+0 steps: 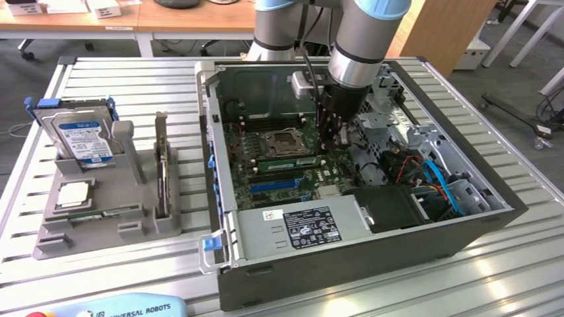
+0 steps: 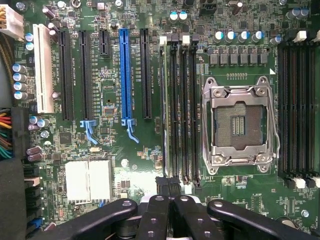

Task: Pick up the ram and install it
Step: 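Press down the ram until it locks into place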

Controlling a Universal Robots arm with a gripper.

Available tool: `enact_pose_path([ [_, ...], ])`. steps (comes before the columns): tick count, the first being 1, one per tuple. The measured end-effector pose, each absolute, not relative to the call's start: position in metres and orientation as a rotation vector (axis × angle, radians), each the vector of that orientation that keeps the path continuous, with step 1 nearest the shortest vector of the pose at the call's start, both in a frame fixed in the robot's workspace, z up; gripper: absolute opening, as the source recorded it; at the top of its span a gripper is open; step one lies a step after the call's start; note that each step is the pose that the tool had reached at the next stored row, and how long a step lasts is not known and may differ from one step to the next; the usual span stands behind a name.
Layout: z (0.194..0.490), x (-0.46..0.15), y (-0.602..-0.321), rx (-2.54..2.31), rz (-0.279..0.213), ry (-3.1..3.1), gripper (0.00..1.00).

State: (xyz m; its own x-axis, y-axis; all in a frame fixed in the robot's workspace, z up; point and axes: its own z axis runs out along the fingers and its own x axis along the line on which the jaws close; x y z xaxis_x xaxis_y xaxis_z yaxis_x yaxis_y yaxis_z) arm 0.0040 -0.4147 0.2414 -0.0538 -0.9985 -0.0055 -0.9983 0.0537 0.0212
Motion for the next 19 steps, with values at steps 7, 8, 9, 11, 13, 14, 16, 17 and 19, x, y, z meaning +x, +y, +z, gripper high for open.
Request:
enact_pose_path([
  [7,0.2397,0.0040,-0.4111,2.154,-0.030,-2.273,0.10],
  [8,0.2388,0.0040,-0.4111,2.154,-0.030,-2.273,0.10],
  [9,0.2379,0.0039,-0.4111,2.154,-0.030,-2.273,0.10],
  [11,0.2366,0.0039,-0.4111,2.154,-0.030,-2.273,0.10],
  [13,0.2365,0.0039,-0.4112,2.153,-0.030,-2.272,0.10],
  [14,0.2357,0.0039,-0.4111,2.154,-0.030,-2.273,0.10],
  [16,0.2338,0.0039,-0.4111,2.154,-0.030,-2.273,0.10],
  [17,0.2330,0.0039,-0.4111,2.154,-0.030,-2.273,0.10],
  [19,0.2327,0.0039,-0.4112,2.153,-0.030,-2.273,0.10],
])
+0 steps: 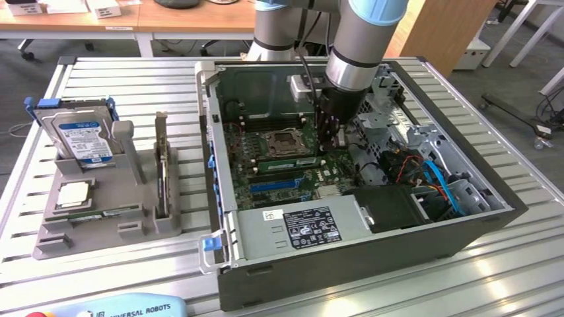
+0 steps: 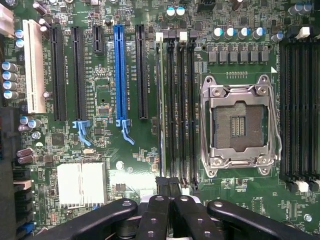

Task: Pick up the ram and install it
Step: 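Press down the ram until it locks into place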

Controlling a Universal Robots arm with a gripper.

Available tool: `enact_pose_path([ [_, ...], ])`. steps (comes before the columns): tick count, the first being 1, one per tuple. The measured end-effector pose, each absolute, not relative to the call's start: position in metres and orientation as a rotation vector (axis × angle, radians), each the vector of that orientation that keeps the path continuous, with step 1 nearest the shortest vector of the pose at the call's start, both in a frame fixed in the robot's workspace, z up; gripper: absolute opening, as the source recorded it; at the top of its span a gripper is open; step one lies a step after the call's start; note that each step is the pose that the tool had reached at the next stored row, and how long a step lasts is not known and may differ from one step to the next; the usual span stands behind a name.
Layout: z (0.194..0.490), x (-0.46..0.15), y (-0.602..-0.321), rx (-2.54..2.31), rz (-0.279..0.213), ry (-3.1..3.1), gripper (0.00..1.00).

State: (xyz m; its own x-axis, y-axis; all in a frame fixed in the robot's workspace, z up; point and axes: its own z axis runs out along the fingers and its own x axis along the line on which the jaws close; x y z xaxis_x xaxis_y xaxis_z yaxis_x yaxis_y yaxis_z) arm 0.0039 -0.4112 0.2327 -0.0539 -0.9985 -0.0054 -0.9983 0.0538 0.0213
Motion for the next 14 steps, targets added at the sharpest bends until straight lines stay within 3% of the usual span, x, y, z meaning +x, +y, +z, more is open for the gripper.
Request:
enact_pose_path([
  [14,0.2303,0.0088,-0.4111,2.154,-0.030,-2.273,0.10],
])
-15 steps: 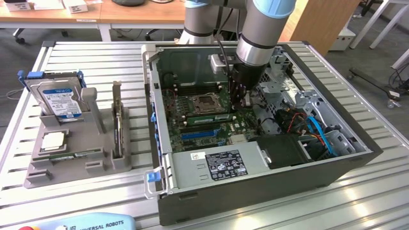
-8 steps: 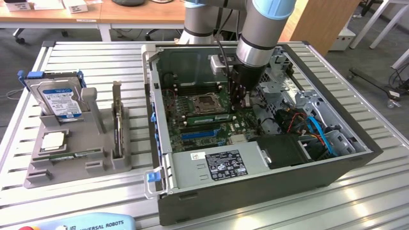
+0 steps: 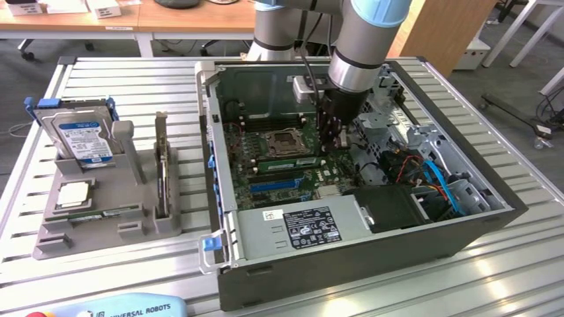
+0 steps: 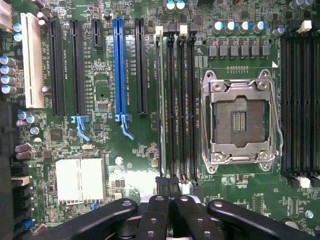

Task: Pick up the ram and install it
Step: 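Press down the ram until it locks into place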

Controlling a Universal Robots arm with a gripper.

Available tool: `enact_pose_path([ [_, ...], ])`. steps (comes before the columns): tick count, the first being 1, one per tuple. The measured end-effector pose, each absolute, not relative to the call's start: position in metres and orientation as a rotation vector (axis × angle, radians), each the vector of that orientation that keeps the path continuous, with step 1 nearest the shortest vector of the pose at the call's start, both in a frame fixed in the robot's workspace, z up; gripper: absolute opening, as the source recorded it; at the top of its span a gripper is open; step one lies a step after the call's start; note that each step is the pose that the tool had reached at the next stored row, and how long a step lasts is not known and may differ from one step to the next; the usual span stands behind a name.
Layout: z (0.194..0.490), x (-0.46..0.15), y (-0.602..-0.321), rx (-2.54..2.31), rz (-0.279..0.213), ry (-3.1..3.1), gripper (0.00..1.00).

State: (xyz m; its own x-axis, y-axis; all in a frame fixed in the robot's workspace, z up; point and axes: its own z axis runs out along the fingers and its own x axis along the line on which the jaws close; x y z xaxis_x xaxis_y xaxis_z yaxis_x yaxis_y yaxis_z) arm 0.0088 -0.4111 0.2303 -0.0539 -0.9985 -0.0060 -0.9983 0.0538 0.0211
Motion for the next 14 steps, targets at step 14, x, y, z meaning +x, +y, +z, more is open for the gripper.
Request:
enact_pose_path([
  [14,0.2270,0.0089,-0.4111,2.154,-0.030,-2.273,0.10],
])
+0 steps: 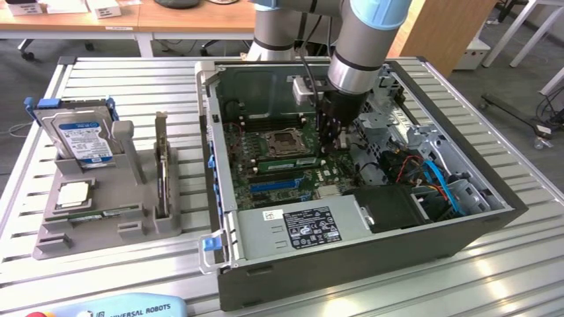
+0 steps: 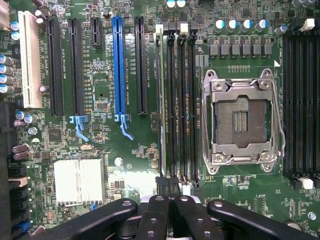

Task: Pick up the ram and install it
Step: 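Press down the ram until it locks into place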

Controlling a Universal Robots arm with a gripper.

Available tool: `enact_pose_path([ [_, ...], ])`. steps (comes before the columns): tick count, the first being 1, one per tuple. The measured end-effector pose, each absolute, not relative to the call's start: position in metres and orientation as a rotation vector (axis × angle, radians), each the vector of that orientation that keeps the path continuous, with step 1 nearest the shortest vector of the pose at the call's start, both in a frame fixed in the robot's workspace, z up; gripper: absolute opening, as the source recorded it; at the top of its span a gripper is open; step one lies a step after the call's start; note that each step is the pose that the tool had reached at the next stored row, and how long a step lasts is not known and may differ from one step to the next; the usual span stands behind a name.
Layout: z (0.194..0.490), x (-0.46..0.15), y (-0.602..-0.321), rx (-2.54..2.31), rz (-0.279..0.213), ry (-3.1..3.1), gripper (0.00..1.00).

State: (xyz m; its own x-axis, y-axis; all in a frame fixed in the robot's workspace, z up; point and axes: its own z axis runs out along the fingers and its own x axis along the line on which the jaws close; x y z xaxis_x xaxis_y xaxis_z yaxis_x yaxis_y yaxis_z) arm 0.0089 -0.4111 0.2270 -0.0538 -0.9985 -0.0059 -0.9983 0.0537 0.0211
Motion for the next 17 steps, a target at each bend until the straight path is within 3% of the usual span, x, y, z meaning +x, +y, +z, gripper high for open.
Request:
enact_pose_path([
  [17,0.2252,0.0089,-0.4111,2.154,-0.030,-2.273,0.10],
])
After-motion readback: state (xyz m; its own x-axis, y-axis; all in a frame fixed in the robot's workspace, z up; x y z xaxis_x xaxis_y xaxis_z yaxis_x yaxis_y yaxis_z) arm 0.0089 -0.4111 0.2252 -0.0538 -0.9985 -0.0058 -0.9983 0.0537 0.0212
